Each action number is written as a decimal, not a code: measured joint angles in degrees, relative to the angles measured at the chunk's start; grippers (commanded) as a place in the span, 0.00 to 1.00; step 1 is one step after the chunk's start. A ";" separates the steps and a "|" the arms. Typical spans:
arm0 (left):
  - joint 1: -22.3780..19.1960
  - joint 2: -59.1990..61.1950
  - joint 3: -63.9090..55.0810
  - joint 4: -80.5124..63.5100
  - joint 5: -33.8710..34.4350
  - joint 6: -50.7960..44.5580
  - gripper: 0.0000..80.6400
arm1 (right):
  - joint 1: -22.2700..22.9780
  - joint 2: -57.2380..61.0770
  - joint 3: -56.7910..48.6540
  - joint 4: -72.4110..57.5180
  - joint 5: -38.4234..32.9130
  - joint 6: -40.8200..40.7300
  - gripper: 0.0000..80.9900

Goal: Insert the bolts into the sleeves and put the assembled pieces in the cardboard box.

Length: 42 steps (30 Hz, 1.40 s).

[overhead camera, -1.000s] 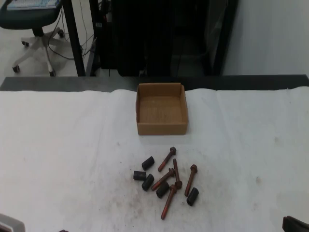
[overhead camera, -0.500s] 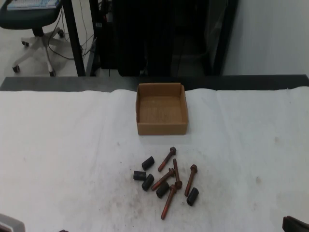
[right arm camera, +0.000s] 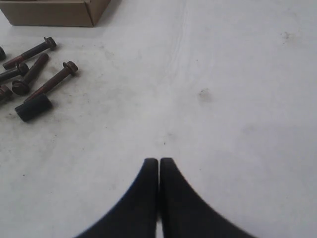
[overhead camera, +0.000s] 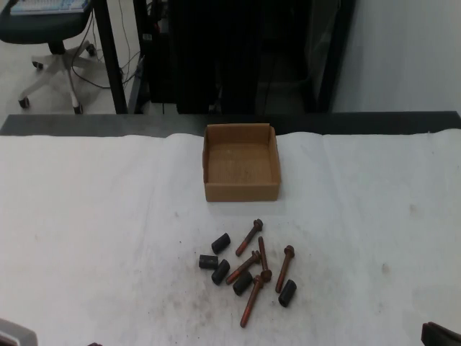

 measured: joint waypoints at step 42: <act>0.00 0.06 0.00 -33.51 0.00 -1.30 0.00 | 0.00 0.00 0.00 -38.42 0.00 16.68 0.01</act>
